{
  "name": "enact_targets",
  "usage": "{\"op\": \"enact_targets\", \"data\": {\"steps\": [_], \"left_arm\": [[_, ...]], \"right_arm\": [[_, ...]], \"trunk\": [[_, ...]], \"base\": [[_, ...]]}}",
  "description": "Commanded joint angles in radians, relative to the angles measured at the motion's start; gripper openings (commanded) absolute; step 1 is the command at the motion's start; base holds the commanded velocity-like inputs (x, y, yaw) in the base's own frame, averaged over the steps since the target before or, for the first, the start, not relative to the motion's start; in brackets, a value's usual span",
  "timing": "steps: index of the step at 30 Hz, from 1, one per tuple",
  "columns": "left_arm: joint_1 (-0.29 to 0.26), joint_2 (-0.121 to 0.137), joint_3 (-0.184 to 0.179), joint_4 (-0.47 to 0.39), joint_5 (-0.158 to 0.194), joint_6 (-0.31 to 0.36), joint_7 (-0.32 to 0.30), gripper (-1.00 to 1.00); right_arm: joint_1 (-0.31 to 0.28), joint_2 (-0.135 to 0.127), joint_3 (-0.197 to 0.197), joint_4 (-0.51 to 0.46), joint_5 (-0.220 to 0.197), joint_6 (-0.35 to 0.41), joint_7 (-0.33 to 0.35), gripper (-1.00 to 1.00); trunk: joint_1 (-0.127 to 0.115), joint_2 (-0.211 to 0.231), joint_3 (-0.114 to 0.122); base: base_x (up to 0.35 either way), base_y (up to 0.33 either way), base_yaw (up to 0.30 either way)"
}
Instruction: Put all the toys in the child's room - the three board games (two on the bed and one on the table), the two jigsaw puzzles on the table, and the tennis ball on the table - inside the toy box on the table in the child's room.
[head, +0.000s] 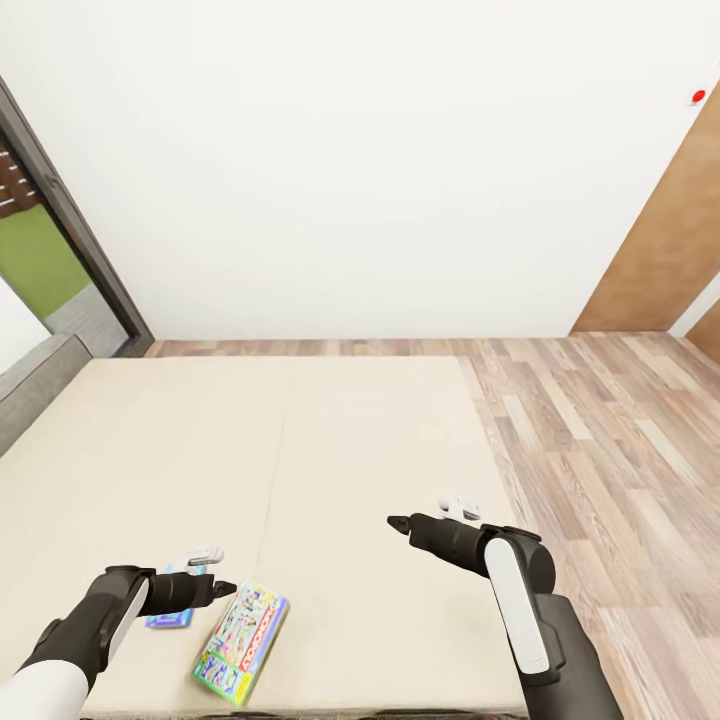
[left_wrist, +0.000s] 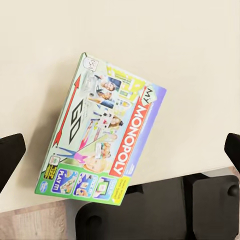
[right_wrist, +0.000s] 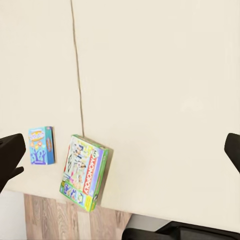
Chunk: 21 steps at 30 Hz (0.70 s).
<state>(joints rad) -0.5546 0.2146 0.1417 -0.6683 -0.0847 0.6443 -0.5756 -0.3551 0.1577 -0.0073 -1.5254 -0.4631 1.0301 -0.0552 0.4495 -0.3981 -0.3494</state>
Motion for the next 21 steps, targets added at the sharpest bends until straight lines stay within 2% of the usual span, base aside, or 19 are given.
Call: {"op": "enact_targets", "data": {"steps": [1, 21], "left_arm": [[-0.001, -0.001, 0.005, -0.001, -0.009, 0.005, -0.008, 1.0], [-0.001, -0.001, 0.006, -0.001, -0.009, 0.003, -0.01, 1.0]], "right_arm": [[-0.001, 0.0, -0.001, -0.001, -0.007, 0.004, -0.006, 1.0], [-0.001, -0.003, -0.005, -0.001, -0.008, 0.001, -0.004, 1.0]], "trunk": [[0.001, -0.002, -0.003], [0.001, -0.002, -0.036]], "base": [[0.0, 0.0, 0.0], [0.0, 0.0, 0.0]]}}
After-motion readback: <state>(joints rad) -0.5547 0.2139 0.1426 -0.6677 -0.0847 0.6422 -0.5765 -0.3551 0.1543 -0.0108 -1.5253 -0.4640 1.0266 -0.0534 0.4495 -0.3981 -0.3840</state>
